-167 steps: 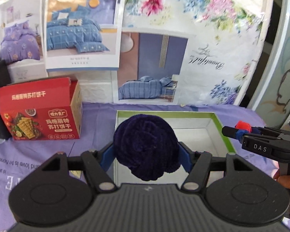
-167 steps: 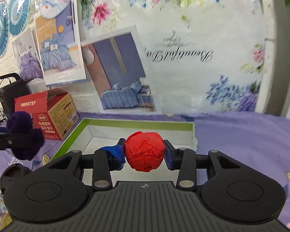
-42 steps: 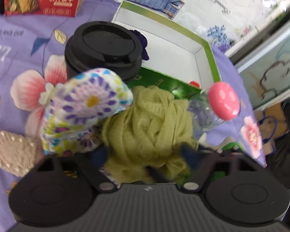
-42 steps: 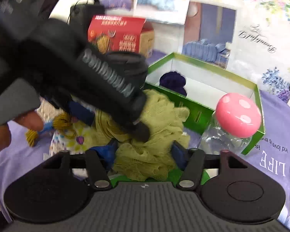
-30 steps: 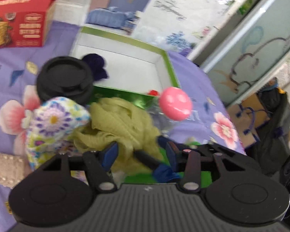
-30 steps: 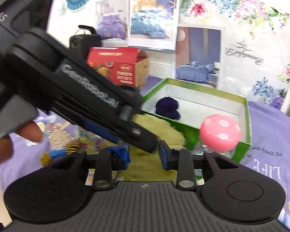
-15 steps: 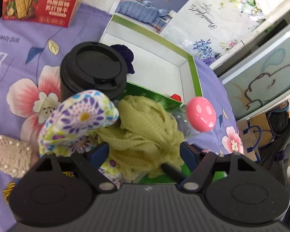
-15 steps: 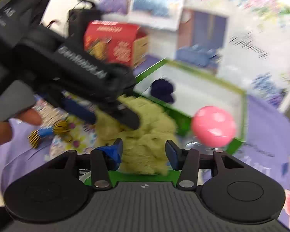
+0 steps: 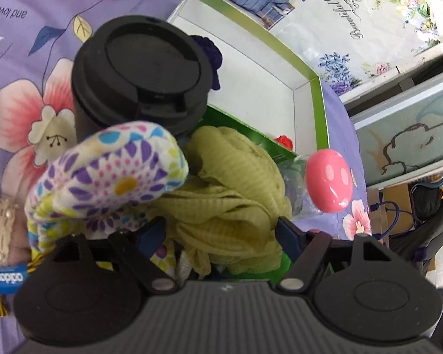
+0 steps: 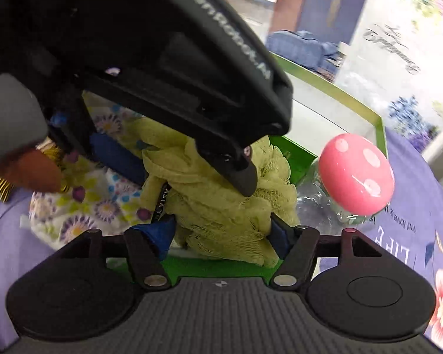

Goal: Organize soft objects

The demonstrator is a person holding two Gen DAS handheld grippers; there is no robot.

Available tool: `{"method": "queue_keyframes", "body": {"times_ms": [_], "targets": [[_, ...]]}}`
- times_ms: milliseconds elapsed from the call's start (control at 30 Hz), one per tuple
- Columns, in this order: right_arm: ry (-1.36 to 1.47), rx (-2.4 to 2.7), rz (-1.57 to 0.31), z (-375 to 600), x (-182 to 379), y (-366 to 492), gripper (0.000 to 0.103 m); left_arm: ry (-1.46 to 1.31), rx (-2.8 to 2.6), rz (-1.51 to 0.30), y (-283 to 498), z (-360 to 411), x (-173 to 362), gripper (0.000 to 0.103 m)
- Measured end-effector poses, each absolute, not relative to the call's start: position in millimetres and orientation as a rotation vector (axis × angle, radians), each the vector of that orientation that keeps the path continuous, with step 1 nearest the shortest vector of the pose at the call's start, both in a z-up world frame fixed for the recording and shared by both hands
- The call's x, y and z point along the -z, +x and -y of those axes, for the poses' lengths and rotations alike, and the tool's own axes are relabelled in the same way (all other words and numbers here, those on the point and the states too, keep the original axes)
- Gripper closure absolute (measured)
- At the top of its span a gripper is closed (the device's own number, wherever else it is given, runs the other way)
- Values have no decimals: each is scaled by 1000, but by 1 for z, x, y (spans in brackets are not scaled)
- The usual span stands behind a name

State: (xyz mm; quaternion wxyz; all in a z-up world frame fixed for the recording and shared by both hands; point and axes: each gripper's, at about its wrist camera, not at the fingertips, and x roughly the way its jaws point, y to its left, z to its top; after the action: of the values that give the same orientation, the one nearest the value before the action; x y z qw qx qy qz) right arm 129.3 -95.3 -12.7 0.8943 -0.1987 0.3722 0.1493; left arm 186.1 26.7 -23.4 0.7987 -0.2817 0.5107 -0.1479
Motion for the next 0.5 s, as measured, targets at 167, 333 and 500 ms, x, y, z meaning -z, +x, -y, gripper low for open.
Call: {"method": "queue_keyframes", "body": {"times_ms": [167, 333, 500], "targets": [[-343, -313, -683, 100, 17, 124, 58, -628, 353, -1101, 192, -27, 29, 51], [-227, -323, -629, 118, 5, 113, 76, -570, 414, -1057, 181, -30, 21, 64], [-302, -271, -446, 116, -26, 85, 77, -536, 507, -973, 159, -24, -11, 66]]}}
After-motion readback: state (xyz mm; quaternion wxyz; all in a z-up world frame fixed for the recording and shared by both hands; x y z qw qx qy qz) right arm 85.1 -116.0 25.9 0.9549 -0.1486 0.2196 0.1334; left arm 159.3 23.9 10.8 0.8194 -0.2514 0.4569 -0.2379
